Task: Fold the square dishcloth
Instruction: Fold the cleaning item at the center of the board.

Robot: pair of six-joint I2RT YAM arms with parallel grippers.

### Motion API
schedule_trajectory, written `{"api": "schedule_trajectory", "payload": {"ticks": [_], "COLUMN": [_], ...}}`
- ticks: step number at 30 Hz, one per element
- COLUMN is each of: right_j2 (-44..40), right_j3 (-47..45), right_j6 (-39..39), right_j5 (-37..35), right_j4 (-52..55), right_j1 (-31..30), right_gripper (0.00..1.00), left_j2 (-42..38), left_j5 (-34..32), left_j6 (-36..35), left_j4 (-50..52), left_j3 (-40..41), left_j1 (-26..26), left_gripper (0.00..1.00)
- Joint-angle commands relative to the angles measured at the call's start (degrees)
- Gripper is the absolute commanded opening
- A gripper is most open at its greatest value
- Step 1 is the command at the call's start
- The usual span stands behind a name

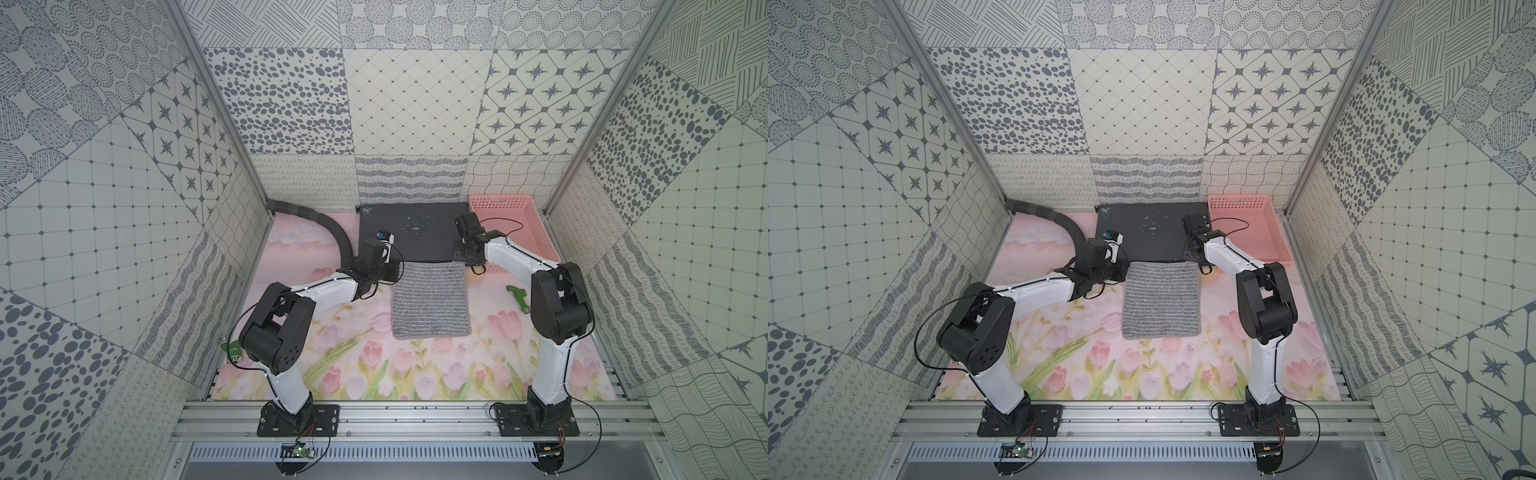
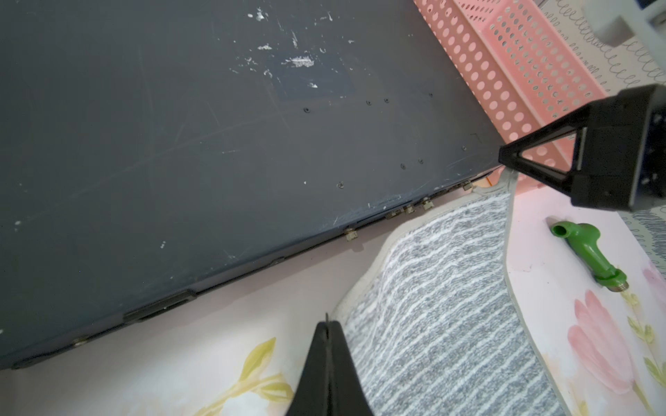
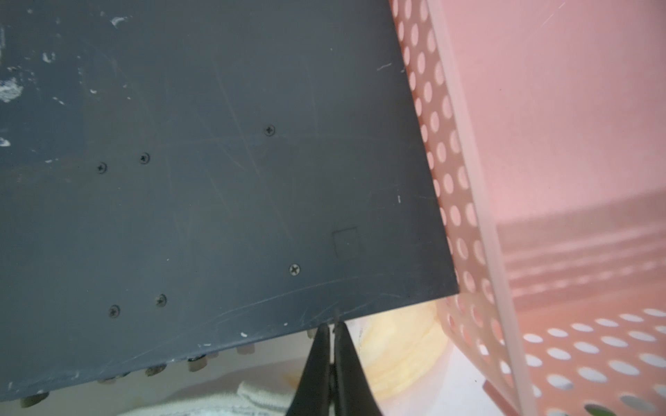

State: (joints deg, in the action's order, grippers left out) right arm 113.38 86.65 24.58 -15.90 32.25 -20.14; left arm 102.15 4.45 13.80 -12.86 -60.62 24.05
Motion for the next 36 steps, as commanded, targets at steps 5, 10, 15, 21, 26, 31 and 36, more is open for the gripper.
{"api": "schedule_trajectory", "payload": {"ticks": [5,10,15,21,26,31,36], "right_j2": [-6.96,-11.37,-15.13,-20.79,-24.58,-26.91,-29.78], "right_j3": [-4.85,-9.37,-13.43,-19.24,-23.43,-26.43,-29.5], "right_j6": [0.54,2.47,3.88,5.72,7.44,8.52,9.79], "right_j5": [1.5,3.89,4.95,4.44,5.03,4.65,4.13], "right_j4": [-4.24,-4.9,-5.05,-5.18,-5.35,-5.36,-5.36], "right_j1": [0.1,-0.05,-1.09,-2.4,-3.31,-4.67,-5.17], "right_gripper": [0.0,0.0,0.0,0.0,0.0,0.0,0.0], "left_j2": [-2.67,-6.0,-8.64,-13.11,-16.73,-19.27,-21.97], "left_j5": [-0.53,0.31,1.64,2.9,3.95,3.88,3.13], "left_j6": [-2.43,-1.68,-0.34,0.48,0.6,0.99,1.35], "left_j4": [-5.48,-7.13,-9.45,-11.97,-14.35,-15.75,-15.94], "left_j3": [2.76,6.5,10.83,17.16,22.26,26.53,30.02], "left_j1": [0.14,0.14,0.2,0.42,1.11,2.06,3.13], "left_gripper": [0.0,0.0,0.0,0.0,0.0,0.0,0.0]}}
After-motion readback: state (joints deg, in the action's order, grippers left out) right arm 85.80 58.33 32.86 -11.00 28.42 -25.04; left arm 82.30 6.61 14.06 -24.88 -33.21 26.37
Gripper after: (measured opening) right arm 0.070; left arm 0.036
